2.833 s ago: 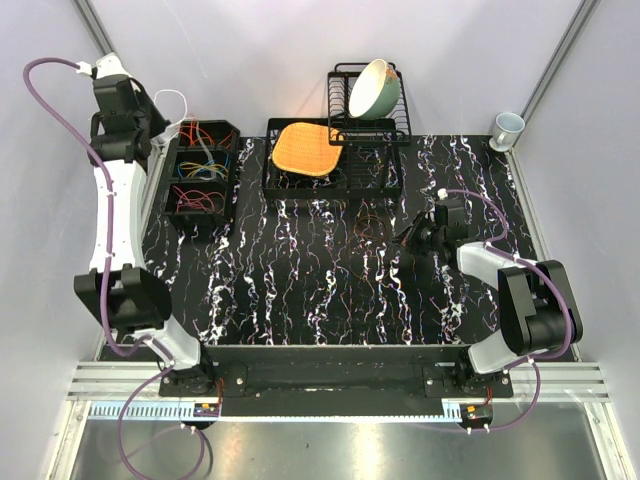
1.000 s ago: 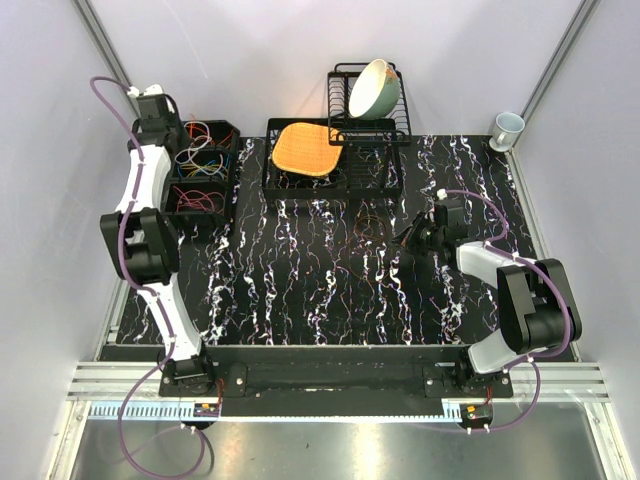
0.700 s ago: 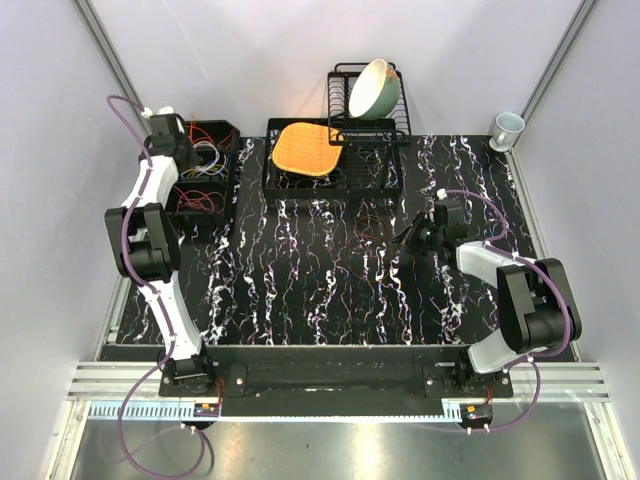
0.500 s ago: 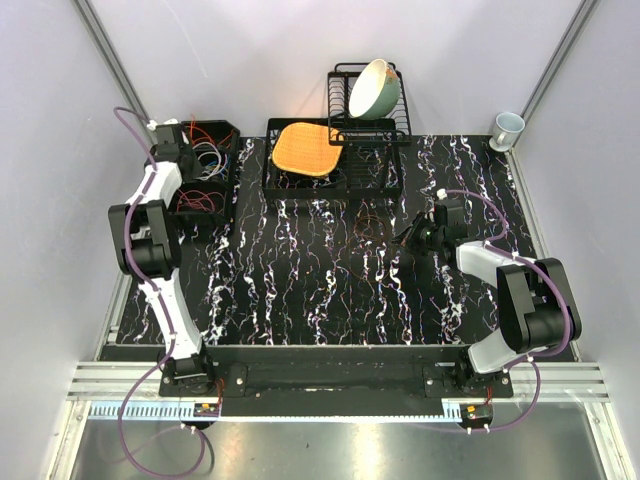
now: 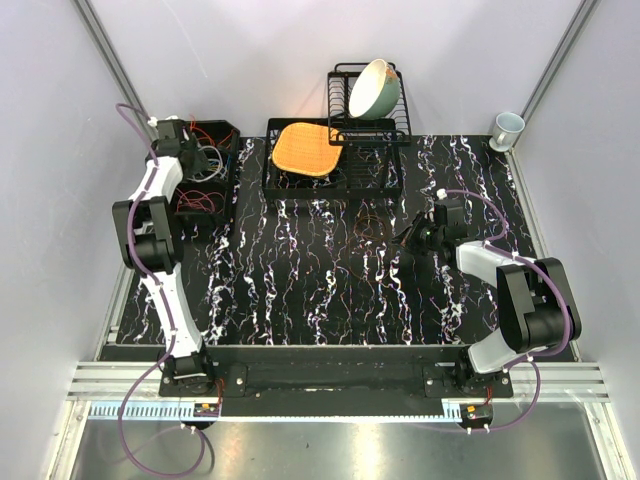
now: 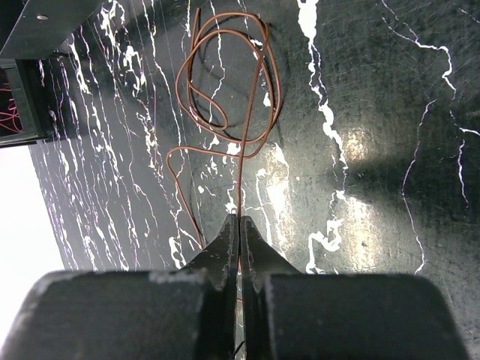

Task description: Untangle the cables

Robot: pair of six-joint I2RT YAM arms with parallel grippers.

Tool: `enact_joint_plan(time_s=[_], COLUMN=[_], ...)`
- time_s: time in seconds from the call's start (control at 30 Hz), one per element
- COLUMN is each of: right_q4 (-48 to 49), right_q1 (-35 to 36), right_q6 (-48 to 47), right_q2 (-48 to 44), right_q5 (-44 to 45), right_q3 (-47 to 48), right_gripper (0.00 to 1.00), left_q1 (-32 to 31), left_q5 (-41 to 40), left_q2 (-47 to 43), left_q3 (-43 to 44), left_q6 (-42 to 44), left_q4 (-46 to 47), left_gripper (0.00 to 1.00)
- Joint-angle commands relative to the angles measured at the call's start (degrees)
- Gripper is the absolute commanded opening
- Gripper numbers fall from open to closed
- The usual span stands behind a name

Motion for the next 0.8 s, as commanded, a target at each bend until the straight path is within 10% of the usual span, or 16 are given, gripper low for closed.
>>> enact_joint_plan(time_s=[0.0, 0.33, 0.77], right_q4=[2.0, 2.0, 2.0], right_q1=[0.1, 0.2, 0.1], right_q6=[-0.8, -0.8, -0.8], right_q2=[0.4, 0.4, 0.4], right_q5=[-1.2, -1.3, -1.3], right_q3=[2.2, 2.1, 2.1], right_gripper=[0.00, 0.00, 0.00], left_q1=[0.3, -0.3, -1.6], left_q5=[-1.9, -6.6, -5.9], left_q2=[-6.5, -14.6, -15.1], left_q3=[4.3, -1.3, -13.3], left_q6=[-1.0, -2.6, -6.6], left_q4=[-0.1, -1.4, 1.2], left_gripper=[0.66, 0.74, 0.53])
